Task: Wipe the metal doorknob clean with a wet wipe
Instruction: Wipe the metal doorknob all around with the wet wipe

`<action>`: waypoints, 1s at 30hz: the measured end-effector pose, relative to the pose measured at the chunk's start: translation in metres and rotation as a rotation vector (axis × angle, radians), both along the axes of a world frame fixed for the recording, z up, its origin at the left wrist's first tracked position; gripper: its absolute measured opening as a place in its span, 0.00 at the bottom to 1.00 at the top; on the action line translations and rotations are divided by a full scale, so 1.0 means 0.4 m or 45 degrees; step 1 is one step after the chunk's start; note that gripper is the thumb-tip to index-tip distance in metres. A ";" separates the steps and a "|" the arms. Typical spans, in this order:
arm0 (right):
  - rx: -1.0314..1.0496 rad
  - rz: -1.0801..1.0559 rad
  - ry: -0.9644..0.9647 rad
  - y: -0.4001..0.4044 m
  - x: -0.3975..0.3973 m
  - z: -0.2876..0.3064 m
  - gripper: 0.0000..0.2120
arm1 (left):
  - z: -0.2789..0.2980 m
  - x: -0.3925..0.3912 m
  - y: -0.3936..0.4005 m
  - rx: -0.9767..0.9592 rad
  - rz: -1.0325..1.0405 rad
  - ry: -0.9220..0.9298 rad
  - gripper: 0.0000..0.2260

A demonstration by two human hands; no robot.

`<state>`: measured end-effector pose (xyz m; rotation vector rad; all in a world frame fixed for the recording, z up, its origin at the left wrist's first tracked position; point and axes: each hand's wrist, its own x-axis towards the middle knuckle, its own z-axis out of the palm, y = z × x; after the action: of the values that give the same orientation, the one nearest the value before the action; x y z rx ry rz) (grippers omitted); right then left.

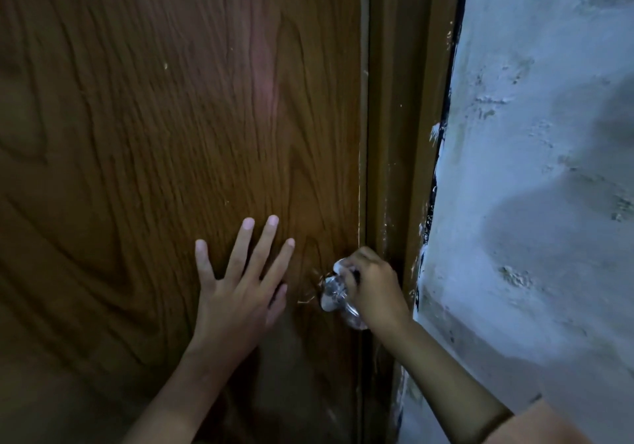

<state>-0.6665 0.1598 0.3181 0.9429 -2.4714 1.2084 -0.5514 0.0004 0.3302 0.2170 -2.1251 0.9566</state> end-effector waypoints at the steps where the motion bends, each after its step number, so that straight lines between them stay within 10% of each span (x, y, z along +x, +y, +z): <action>1: -0.044 -0.056 -0.039 0.003 -0.008 0.001 0.08 | -0.001 -0.001 -0.003 -0.008 0.003 0.003 0.26; 14: 0.276 0.083 0.131 0.001 -0.010 -0.020 0.21 | -0.004 -0.007 -0.013 -0.093 -0.013 0.027 0.28; 24: 0.383 0.243 0.436 -0.027 0.053 -0.037 0.10 | 0.003 -0.002 -0.018 -0.179 0.003 0.007 0.27; 30: 0.268 -0.005 0.215 -0.003 0.013 0.001 0.16 | 0.004 -0.001 -0.024 -0.252 0.022 -0.002 0.27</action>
<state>-0.6612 0.1584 0.3187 1.0446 -2.4963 0.8407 -0.5520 -0.0090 0.3317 0.1357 -2.0165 1.1696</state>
